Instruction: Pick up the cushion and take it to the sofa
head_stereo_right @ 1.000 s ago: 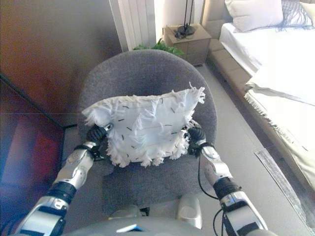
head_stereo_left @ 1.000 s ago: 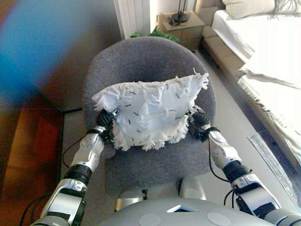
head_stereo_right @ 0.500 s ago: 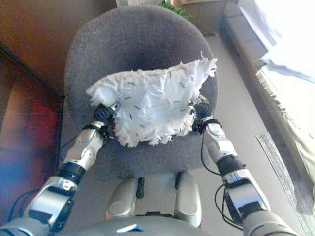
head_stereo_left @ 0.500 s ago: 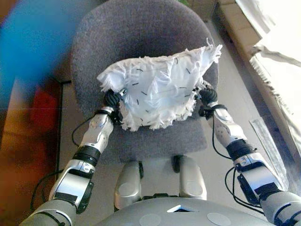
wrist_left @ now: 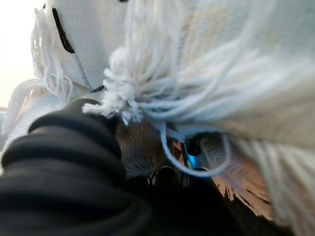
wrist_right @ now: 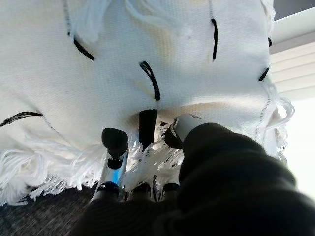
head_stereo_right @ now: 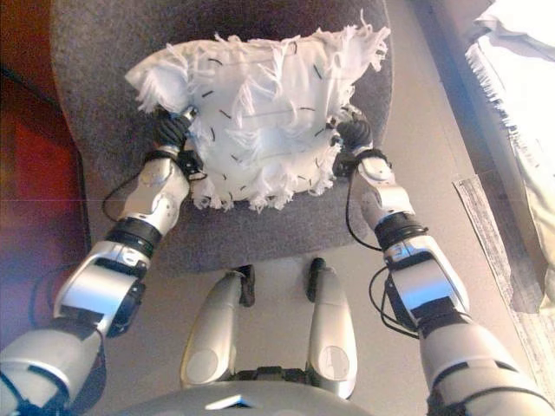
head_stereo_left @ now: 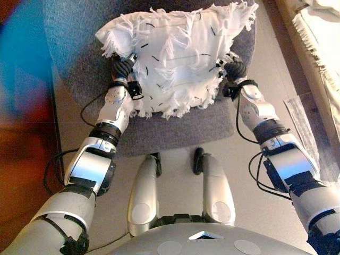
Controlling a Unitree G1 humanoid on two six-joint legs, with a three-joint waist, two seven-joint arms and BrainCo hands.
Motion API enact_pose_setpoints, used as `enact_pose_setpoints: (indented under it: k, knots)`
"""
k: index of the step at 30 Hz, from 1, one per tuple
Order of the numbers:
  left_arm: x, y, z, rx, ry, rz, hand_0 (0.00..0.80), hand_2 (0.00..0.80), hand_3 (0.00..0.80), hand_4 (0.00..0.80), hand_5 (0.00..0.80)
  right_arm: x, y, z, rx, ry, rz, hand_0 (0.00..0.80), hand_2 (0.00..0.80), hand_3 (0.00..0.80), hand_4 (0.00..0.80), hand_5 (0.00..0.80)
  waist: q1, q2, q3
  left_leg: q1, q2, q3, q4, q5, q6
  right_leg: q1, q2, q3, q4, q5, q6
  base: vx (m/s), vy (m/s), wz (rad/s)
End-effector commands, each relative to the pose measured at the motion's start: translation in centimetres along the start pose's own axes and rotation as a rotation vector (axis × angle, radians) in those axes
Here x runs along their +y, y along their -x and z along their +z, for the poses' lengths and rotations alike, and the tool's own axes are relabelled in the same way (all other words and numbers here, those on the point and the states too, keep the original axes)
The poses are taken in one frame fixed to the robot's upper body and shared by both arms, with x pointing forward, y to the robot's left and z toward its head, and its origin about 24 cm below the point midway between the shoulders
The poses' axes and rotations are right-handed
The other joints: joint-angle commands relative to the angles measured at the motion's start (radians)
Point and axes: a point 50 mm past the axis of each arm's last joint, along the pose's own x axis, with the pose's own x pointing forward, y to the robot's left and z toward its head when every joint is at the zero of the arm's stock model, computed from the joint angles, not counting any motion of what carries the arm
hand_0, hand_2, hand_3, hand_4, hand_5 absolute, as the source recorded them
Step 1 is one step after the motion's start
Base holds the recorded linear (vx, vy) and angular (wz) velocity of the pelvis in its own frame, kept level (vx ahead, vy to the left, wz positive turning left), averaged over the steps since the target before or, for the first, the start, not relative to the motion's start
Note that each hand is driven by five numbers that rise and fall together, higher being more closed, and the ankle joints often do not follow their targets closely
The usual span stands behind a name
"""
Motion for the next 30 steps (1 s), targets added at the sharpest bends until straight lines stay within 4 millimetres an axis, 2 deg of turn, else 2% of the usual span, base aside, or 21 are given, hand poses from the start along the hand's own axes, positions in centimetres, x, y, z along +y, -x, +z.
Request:
enact_pose_setpoints:
  k: [1, 8, 14, 19, 24, 30]
  knots:
    - [-5.1, -0.2, 2.4, -0.075, 0.064, -0.129, 0.800, 0.800, 0.800, 0.800, 0.800, 5.7, -1.0, 3.7, -0.103, 0.073, 0.202, 0.800, 0.800, 0.800, 0.800, 0.800, -0.007, 0.011, -0.017, 0.001, 0.005, -0.006, 0.059, -0.066, -0.012, 0.065, -0.026, 0.029, -0.084, 0.061, 0.023, 0.035, 0.009, -0.05]
    - [-5.4, -1.2, 5.1, -0.123, 0.063, -0.104, 0.800, 0.800, 0.800, 0.800, 0.800, 6.2, -1.8, 5.7, -0.110, 0.119, 0.184, 0.800, 0.800, 0.800, 0.800, 0.800, 0.000, 0.016, -0.021, -0.031, 0.008, -0.007, 0.072, -0.067, -0.020, 0.040, -0.028, 0.031, -0.070, 0.054, 0.025, 0.023, -0.002, -0.01]
    - [-5.3, -1.9, 6.2, -0.117, 0.022, -0.083, 0.800, 0.800, 0.800, 0.800, 0.800, 6.5, -2.4, 7.0, -0.105, 0.156, 0.176, 0.800, 0.800, 0.800, 0.800, 0.800, 0.009, 0.020, -0.022, -0.064, 0.009, -0.011, 0.087, -0.059, -0.024, 0.008, -0.024, 0.033, -0.055, 0.057, 0.026, 0.004, -0.001, 0.01]
    - [-4.3, -2.4, 8.9, -0.221, 0.046, -0.053, 0.800, 0.800, 0.800, 0.800, 0.800, 7.3, -2.2, 8.8, -0.182, 0.146, 0.179, 0.800, 0.800, 0.800, 0.800, 0.800, 0.008, 0.027, -0.028, -0.088, 0.013, -0.014, 0.102, -0.058, -0.029, -0.019, -0.022, 0.037, -0.033, 0.051, 0.024, 0.036, -0.008, 0.01]
    - [-4.7, -1.9, 12.0, -0.382, 0.056, -0.056, 0.800, 0.800, 0.800, 0.800, 0.800, 8.1, -1.9, 10.7, -0.264, 0.125, 0.176, 0.800, 0.800, 0.800, 0.800, 0.800, 0.016, 0.033, -0.038, -0.106, 0.017, -0.020, 0.113, -0.065, -0.035, -0.036, -0.025, 0.031, -0.013, 0.037, 0.024, 0.045, -0.022, 0.02]
    - [-4.8, -1.6, 13.0, -0.440, 0.043, -0.043, 0.800, 0.800, 0.800, 0.800, 0.800, 8.3, -1.7, 11.0, -0.272, 0.125, 0.180, 0.800, 0.800, 0.800, 0.800, 0.800, 0.020, 0.031, -0.051, -0.112, 0.026, -0.024, 0.119, -0.069, -0.044, -0.038, -0.029, 0.023, -0.002, 0.024, 0.023, 0.059, -0.022, 0.02]
